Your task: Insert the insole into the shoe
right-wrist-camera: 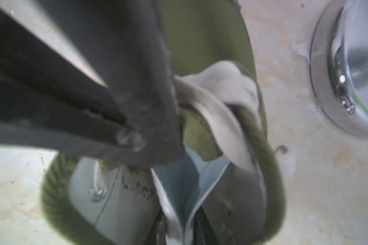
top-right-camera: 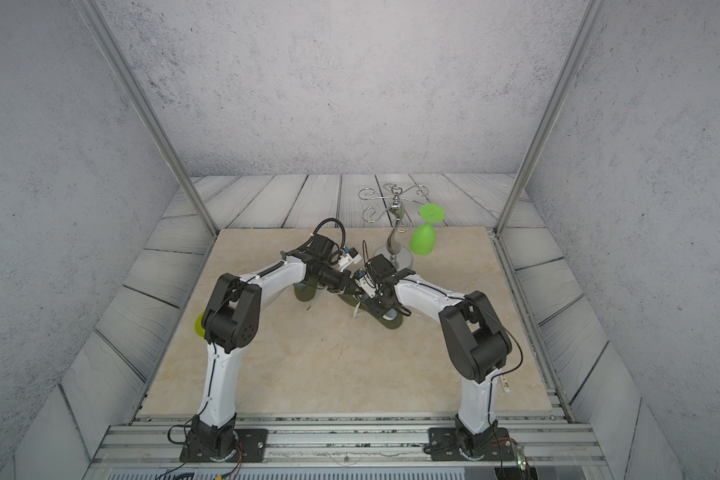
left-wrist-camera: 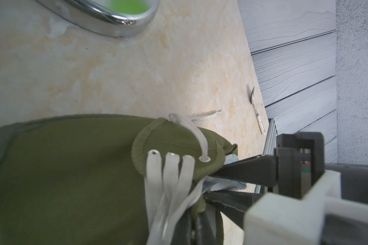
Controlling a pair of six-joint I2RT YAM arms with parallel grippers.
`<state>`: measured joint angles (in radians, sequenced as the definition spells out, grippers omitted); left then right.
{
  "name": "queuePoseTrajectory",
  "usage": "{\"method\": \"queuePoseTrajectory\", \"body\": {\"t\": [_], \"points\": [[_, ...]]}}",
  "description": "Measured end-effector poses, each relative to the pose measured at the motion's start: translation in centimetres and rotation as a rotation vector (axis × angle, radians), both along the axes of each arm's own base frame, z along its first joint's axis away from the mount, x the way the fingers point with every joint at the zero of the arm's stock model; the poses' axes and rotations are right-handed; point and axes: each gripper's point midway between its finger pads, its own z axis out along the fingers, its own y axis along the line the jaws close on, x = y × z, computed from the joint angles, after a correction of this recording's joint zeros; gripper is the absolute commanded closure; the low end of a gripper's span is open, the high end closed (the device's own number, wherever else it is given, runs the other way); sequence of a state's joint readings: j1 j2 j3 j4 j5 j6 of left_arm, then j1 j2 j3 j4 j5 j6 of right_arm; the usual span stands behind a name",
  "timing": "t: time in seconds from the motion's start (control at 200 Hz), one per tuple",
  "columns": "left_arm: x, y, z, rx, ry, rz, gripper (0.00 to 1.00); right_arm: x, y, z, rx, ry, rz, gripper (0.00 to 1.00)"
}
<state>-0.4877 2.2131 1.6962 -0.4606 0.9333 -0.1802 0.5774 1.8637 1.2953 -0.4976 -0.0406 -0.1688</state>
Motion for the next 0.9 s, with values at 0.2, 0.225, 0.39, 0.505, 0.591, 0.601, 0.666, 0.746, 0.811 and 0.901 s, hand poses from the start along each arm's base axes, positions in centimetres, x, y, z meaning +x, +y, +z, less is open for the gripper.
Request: {"method": "queuePoseTrajectory", "body": {"t": [0.2,0.225,0.39,0.505,0.591,0.601,0.666,0.746,0.811,0.901], "points": [[0.2,0.2,0.0,0.002,0.001,0.006,1.00,0.4,0.1,-0.8,0.018,-0.053,0.014,0.77],[0.2,0.2,0.0,0.002,0.001,0.005,1.00,0.4,0.1,-0.9,0.021,-0.061,0.015,0.77],[0.1,0.2,0.0,0.001,0.001,0.004,1.00,0.6,0.1,-1.0,0.033,-0.106,0.024,0.76],[0.1,0.2,0.0,0.000,0.002,0.004,1.00,0.7,0.2,-0.8,0.037,-0.124,0.034,0.76],[0.1,0.1,-0.1,-0.001,0.003,0.003,1.00,0.7,0.2,-0.8,0.037,-0.128,0.038,0.75],[0.1,0.1,-0.1,-0.001,0.003,0.003,1.00,0.7,0.2,-0.8,0.037,-0.129,0.038,0.75],[0.1,0.1,-0.1,-0.001,0.004,0.002,1.00,0.7,0.2,-0.8,0.036,-0.129,0.039,0.74],[0.1,0.1,-0.1,-0.002,0.005,0.001,1.00,0.7,0.2,-0.8,0.035,-0.130,0.042,0.72],[0.1,0.1,-0.1,-0.002,0.003,0.000,1.00,0.7,0.2,-0.8,0.030,-0.131,0.047,0.68],[0.0,0.1,-0.1,-0.002,0.001,-0.003,1.00,0.7,0.2,-0.5,0.022,-0.125,0.052,0.60]]}}
